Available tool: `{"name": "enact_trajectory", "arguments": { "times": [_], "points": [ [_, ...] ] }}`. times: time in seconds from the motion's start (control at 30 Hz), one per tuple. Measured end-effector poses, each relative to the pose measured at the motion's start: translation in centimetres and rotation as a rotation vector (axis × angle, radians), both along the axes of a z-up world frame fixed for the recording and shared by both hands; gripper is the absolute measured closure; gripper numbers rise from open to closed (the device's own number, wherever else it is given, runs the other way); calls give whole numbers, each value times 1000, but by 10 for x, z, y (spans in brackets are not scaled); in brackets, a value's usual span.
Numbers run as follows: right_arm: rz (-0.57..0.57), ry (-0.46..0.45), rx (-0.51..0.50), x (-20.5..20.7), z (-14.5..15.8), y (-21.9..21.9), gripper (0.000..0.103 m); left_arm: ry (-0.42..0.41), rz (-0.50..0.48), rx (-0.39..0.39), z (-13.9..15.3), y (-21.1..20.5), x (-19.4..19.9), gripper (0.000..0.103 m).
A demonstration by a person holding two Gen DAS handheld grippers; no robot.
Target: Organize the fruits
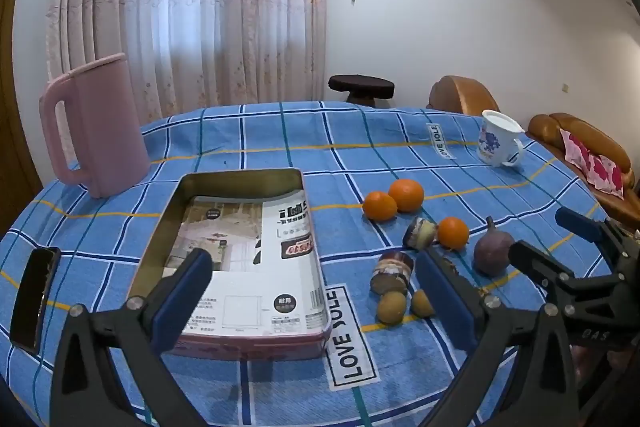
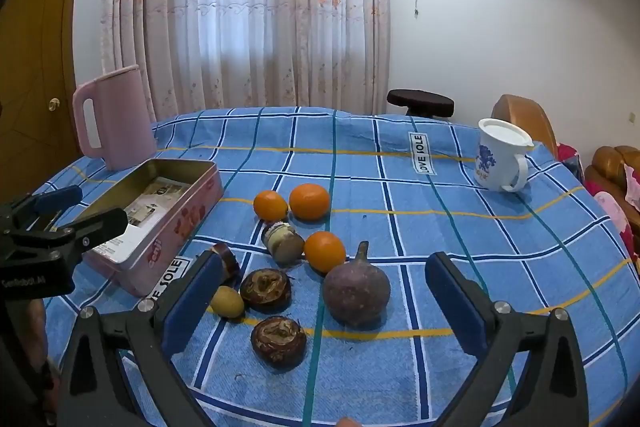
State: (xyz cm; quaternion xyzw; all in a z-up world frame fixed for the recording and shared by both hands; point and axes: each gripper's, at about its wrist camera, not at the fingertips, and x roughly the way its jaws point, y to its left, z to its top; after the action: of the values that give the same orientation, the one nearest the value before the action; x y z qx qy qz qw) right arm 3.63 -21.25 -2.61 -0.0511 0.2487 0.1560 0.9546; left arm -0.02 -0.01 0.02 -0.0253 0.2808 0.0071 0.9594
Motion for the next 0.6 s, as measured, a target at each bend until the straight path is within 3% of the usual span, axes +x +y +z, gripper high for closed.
{"name": "enact_trajectory", "arguments": {
  "times": [0.6],
  "points": [
    [2,6,8,-1,-2,-1,1,0,1,-1,0,3,-3,0]
  ]
}}
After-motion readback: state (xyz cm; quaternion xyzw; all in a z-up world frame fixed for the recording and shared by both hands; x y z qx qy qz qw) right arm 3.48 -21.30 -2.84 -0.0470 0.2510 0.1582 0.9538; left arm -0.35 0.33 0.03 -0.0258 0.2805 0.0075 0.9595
